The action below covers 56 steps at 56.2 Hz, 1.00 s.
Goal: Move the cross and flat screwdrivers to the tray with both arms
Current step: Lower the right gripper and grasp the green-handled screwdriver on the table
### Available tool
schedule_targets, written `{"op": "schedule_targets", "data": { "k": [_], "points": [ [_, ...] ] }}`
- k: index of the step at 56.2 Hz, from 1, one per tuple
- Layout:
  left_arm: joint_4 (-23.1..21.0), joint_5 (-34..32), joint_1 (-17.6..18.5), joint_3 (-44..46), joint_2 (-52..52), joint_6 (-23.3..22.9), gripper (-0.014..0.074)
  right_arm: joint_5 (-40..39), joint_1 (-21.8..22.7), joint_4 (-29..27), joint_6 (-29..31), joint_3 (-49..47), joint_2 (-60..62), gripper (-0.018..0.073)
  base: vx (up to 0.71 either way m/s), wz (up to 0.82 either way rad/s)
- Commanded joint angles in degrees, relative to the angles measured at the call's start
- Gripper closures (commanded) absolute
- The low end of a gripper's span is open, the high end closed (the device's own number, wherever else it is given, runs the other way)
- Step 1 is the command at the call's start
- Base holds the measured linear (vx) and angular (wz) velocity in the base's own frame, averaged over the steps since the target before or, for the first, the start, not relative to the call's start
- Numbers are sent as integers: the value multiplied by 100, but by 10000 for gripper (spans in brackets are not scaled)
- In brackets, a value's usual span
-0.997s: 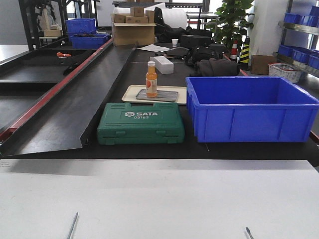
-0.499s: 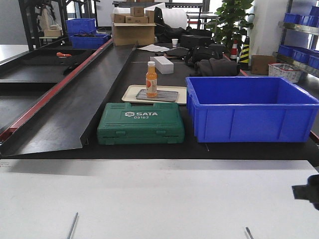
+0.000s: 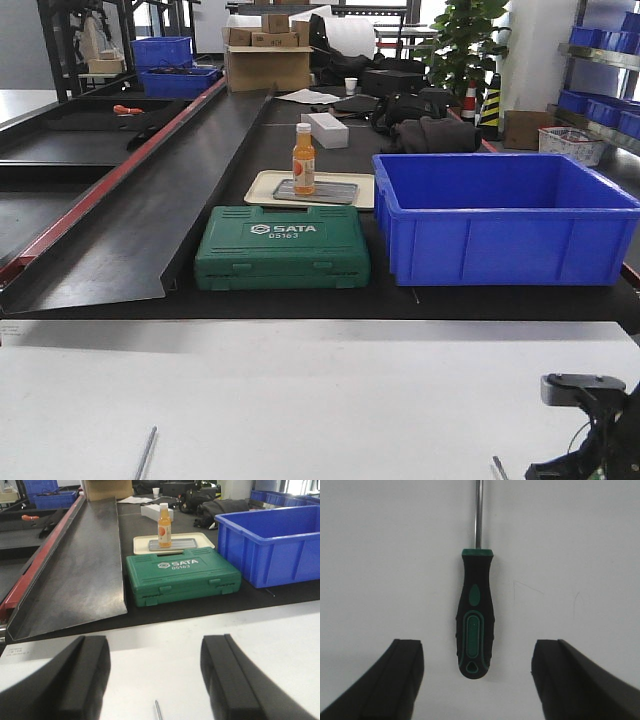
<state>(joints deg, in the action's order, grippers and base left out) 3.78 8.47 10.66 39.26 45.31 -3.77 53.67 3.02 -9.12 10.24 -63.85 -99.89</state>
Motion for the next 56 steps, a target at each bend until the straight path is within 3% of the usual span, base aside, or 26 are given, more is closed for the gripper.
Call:
{"op": "schedule_targets", "data": {
  "k": [1,10,17,49,56],
  "points": [
    [-18,-289,19,195,7,-59,71,-151,-117,-21,-188,-194,-54,74,0,0],
    [-7,-150,19,184,7,-59,71,-518,-594,352,-526,-194,-398,75,0,0],
    [-7,-88,19,169,7,-59,71,-663,-589,516,-890,-194,-535,75,0,0],
    [-7,3,19,169,7,-59,71,-795,-589,706,-983,-194,-1167,76,0,0],
    [-7,3,19,169,7,-59,71,-879,-589,667,-987,-194,-1238,115,0,0]
  ]
}}
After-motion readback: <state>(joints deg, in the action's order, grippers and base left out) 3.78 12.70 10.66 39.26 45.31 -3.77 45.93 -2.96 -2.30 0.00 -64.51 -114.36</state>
